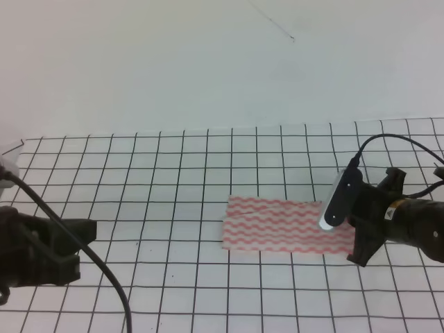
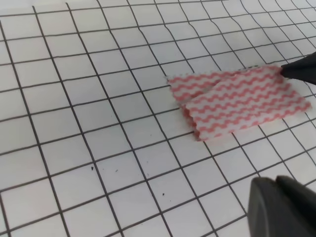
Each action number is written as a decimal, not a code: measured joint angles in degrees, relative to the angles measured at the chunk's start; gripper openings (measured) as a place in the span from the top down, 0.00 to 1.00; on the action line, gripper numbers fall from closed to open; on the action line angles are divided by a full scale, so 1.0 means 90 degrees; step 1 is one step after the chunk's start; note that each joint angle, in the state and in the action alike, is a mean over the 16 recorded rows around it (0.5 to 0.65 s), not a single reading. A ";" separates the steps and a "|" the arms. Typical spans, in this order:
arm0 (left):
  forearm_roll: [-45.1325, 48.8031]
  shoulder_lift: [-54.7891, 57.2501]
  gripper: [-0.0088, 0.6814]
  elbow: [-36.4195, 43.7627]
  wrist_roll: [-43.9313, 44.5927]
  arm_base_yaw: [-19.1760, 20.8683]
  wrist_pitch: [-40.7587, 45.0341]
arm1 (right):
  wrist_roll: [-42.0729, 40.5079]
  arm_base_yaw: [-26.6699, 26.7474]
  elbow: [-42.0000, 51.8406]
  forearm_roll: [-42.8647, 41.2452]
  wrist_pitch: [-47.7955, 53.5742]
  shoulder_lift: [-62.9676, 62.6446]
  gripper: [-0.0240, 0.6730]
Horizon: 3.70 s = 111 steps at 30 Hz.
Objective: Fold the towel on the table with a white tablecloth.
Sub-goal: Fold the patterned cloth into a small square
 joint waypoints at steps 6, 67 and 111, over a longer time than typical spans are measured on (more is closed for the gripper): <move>0.0016 -0.0003 0.99 0.0000 -0.0026 0.0000 0.0056 | -0.0207 -0.0002 -0.0005 0.0307 0.0027 0.0032 0.87; 0.0191 -0.0022 0.99 0.0000 -0.0797 0.0000 0.0288 | -0.1151 0.0444 -0.6300 0.1606 0.7753 0.2503 0.64; 0.0191 -0.0030 0.99 0.0000 -0.0790 0.0000 0.0331 | -0.1560 0.0444 -0.6287 0.1521 0.7781 0.2363 0.83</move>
